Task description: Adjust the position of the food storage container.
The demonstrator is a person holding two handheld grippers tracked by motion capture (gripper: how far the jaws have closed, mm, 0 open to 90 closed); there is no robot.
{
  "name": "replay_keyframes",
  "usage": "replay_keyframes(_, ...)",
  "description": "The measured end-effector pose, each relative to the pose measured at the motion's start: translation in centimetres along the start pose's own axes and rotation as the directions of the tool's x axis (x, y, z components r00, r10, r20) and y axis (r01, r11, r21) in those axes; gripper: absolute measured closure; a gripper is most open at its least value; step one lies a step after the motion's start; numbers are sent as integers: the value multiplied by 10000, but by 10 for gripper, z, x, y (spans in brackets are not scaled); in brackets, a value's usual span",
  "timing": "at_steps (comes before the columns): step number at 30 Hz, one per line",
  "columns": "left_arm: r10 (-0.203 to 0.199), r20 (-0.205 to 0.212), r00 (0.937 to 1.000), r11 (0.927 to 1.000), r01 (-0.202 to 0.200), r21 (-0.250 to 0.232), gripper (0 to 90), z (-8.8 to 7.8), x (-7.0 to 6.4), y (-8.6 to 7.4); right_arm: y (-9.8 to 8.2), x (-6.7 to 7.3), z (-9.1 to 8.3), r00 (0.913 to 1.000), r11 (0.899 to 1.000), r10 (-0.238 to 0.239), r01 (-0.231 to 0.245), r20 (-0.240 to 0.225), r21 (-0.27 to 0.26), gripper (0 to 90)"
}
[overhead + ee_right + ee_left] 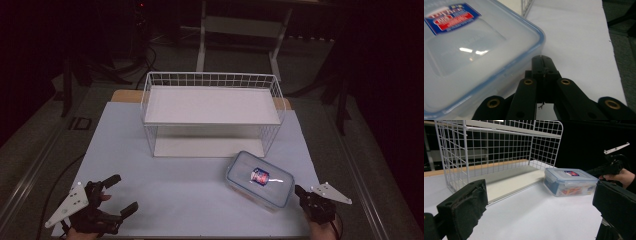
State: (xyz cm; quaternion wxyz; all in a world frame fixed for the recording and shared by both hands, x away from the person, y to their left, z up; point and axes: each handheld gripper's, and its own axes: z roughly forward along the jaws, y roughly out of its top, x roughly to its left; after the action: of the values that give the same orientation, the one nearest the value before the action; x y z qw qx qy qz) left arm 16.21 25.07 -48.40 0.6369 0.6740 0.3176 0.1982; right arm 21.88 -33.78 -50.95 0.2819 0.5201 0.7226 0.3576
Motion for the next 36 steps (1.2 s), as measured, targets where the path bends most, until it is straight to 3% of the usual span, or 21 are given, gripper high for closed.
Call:
replay_keyframes(4, 8, 9, 10000, 10000, -8, 31, 0, 1, 0, 0, -8, -2, 1, 9994, 9989, 330, -333, 81, 317, 900)
replay_keyframes(6, 30, 14, 10000, 10000, -30, 5, 0, 2, 0, 0, -10, -1, 4, 9992, 9986, 388, -383, -110, 372, 900)
replay_keyframes(9, 17, 54, 10000, 10000, -17, 79, 0, 4, 0, 0, -6, 5, 7, 9997, 9993, 113, -105, -224, 350, 900)
replay_keyframes(26, -13, 131, 9999, 9999, 11, 134, 0, 5, -1, -1, 18, 21, 40, 9978, 9981, -138, 177, -648, 595, 900)
replay_keyframes(36, 17, 168, 9999, 9998, -21, 204, 0, 6, -2, -1, 34, 39, 58, 9915, 9965, -538, 610, -1182, 579, 900)
